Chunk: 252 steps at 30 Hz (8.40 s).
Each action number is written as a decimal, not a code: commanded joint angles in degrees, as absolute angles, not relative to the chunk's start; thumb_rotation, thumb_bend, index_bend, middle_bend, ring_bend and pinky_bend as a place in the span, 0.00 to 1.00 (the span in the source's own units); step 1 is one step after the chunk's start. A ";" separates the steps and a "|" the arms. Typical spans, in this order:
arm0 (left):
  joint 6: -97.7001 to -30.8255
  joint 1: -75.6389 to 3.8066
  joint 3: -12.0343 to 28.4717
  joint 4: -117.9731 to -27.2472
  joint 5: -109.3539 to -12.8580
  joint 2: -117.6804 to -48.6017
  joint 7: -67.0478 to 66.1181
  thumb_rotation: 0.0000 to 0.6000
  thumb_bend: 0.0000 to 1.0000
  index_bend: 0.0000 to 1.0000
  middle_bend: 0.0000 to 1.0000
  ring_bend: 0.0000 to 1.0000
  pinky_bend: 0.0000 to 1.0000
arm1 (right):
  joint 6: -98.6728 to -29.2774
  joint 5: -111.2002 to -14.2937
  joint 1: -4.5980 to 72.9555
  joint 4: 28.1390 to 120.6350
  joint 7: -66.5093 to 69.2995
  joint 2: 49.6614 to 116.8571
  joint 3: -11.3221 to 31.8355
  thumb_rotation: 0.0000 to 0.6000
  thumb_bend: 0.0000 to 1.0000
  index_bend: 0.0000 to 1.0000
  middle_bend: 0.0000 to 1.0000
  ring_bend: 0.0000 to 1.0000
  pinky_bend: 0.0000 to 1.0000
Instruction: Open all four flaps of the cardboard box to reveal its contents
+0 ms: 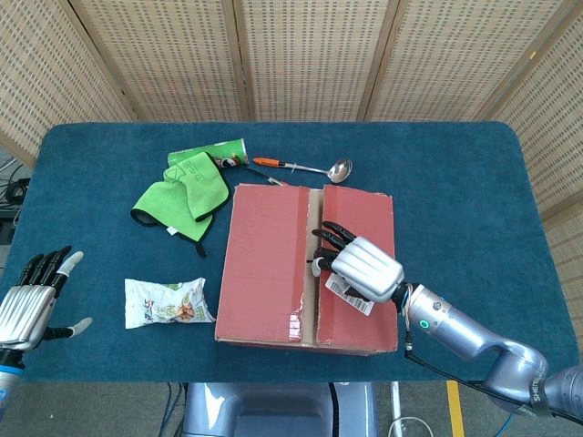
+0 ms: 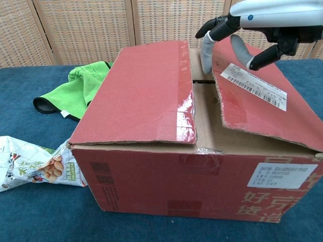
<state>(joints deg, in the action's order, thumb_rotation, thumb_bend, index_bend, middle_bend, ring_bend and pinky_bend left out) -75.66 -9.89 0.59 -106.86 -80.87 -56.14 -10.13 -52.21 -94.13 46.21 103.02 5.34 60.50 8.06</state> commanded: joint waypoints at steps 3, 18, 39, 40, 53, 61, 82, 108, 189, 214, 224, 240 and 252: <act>-75.75 -9.96 0.64 -106.90 -81.05 -56.10 -10.05 0.86 0.13 0.06 0.00 0.00 0.00 | -53.02 -94.27 46.15 103.45 5.06 59.68 8.19 1.00 1.00 0.46 0.45 0.13 0.00; -75.87 -10.26 0.78 -107.10 -81.74 -55.98 -10.01 0.86 0.13 0.06 0.00 0.00 0.00 | -54.41 -94.01 46.13 107.91 6.26 53.30 9.74 1.00 1.00 0.46 0.45 0.13 0.00; -75.07 -10.85 0.96 -107.05 -81.06 -56.24 -10.70 0.86 0.13 0.06 0.00 0.00 0.00 | -55.70 -91.92 43.71 107.63 8.47 44.55 10.55 1.00 1.00 0.46 0.45 0.13 0.00; -75.09 -10.86 0.97 -107.05 -81.05 -56.24 -10.73 0.86 0.13 0.06 0.00 0.00 0.00 | -55.77 -91.89 43.53 107.45 8.69 44.16 10.54 1.00 1.00 0.46 0.45 0.13 0.00; -75.27 -11.08 1.09 -107.36 -81.17 -56.27 -11.40 0.86 0.13 0.06 0.00 0.00 0.00 | -57.59 -91.39 41.09 105.44 11.86 39.57 10.95 1.00 1.00 0.46 0.45 0.13 0.00; -75.28 -11.15 1.09 -107.40 -81.12 -56.26 -11.61 0.86 0.13 0.07 0.00 0.00 0.00 | -58.01 -91.15 39.99 104.36 12.71 38.39 10.99 1.00 1.00 0.46 0.45 0.13 0.00; -74.72 -11.67 0.72 -108.16 -82.46 -54.84 -11.24 0.86 0.13 0.07 0.00 0.00 0.00 | -58.65 -88.38 35.78 100.15 13.49 38.84 9.58 1.00 1.00 0.46 0.42 0.13 0.00; -67.32 -23.03 3.49 -110.33 -97.54 -46.46 5.34 0.86 0.16 0.05 0.00 0.00 0.00 | -70.49 -83.73 23.54 103.13 6.10 43.92 5.96 1.00 1.00 0.04 0.00 0.00 0.00; -27.48 -71.68 11.78 -99.57 -72.52 -68.88 -0.44 0.68 0.34 0.34 0.32 0.09 0.00 | -76.05 -80.47 13.97 98.89 5.96 52.58 6.66 1.00 1.00 0.03 0.00 0.00 0.00; -31.10 -68.85 12.89 -103.44 -74.83 -61.20 2.75 0.68 0.34 0.34 0.41 0.17 0.00 | -74.81 -79.76 14.64 99.73 4.55 52.71 7.70 1.00 1.00 0.04 0.00 0.00 0.00; -33.78 -65.86 13.16 -107.09 -78.91 -55.17 5.76 0.68 0.34 0.34 0.41 0.17 0.00 | -74.41 -79.44 14.94 100.53 3.49 52.36 8.00 1.00 1.00 0.03 0.00 0.00 0.00; -41.49 -58.24 11.89 -110.37 -89.52 -43.09 15.97 0.67 0.32 0.34 0.41 0.17 0.00 | -73.83 -79.30 15.67 102.33 1.38 51.80 8.55 1.00 1.00 0.04 0.00 0.00 0.00; -47.93 -52.09 9.21 -109.32 -96.44 -35.08 22.41 0.66 0.31 0.34 0.41 0.17 0.00 | -73.20 -79.33 16.42 103.65 -0.44 52.09 8.69 1.00 1.00 0.04 0.00 0.00 0.00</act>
